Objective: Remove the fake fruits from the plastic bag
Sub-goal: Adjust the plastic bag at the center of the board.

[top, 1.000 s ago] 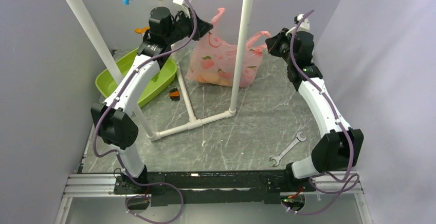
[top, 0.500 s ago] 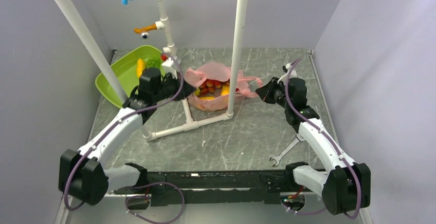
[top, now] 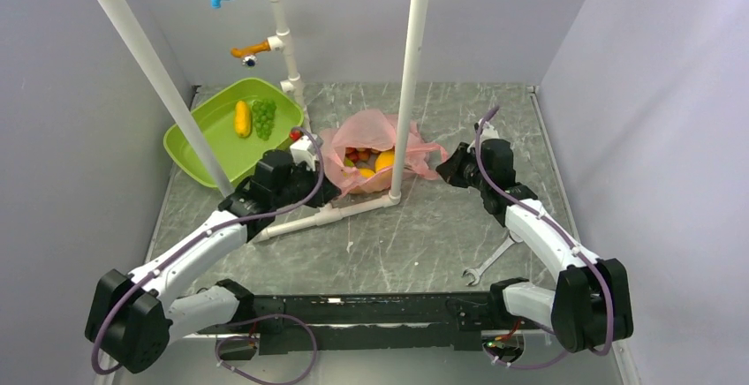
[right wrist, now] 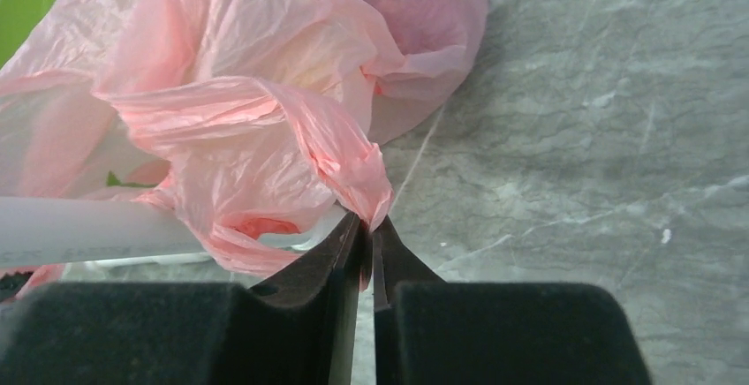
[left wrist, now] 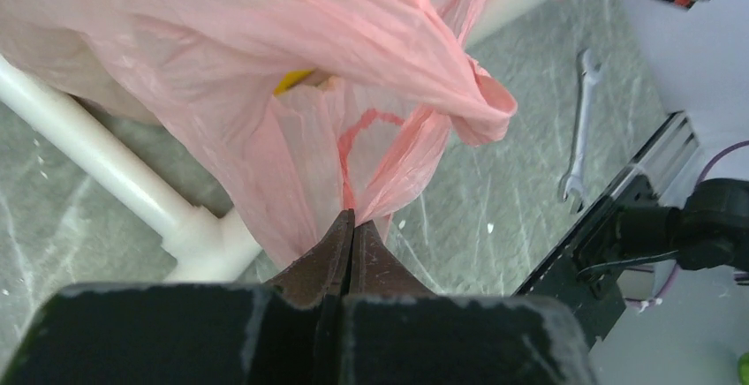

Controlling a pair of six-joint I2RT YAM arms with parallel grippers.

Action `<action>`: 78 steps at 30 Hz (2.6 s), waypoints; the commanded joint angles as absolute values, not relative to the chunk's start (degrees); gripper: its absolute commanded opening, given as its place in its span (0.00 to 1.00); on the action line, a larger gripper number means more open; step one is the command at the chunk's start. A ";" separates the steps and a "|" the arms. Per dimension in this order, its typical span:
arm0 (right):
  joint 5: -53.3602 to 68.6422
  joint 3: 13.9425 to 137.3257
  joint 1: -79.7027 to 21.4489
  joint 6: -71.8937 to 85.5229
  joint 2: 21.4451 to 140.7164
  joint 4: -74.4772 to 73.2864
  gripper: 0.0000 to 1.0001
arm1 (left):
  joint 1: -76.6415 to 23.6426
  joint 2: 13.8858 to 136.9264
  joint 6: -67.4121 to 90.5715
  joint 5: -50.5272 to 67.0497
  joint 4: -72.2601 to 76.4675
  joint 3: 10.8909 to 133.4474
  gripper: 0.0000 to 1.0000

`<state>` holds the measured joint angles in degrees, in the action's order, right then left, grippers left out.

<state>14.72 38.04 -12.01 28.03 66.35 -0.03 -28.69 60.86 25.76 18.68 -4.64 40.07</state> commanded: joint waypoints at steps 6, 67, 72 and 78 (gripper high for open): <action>4.78 41.28 -12.77 25.35 75.36 2.21 0.19 | -32.19 66.32 27.95 6.02 -7.25 38.22 0.00; 17.21 64.48 -17.93 7.18 91.77 -9.06 0.84 | -30.86 89.90 10.40 0.18 -25.82 69.41 0.52; 11.19 64.17 -20.21 6.07 92.60 -10.03 0.94 | -30.76 89.84 11.27 1.81 -23.25 69.34 0.13; 9.09 63.73 -21.18 9.02 93.33 -6.21 0.80 | -30.48 83.45 12.71 1.81 -13.75 65.11 0.00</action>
<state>12.99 63.77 -20.78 7.33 93.21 -10.20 -30.92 89.65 11.73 1.67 -22.61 67.09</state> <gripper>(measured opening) 0.868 0.012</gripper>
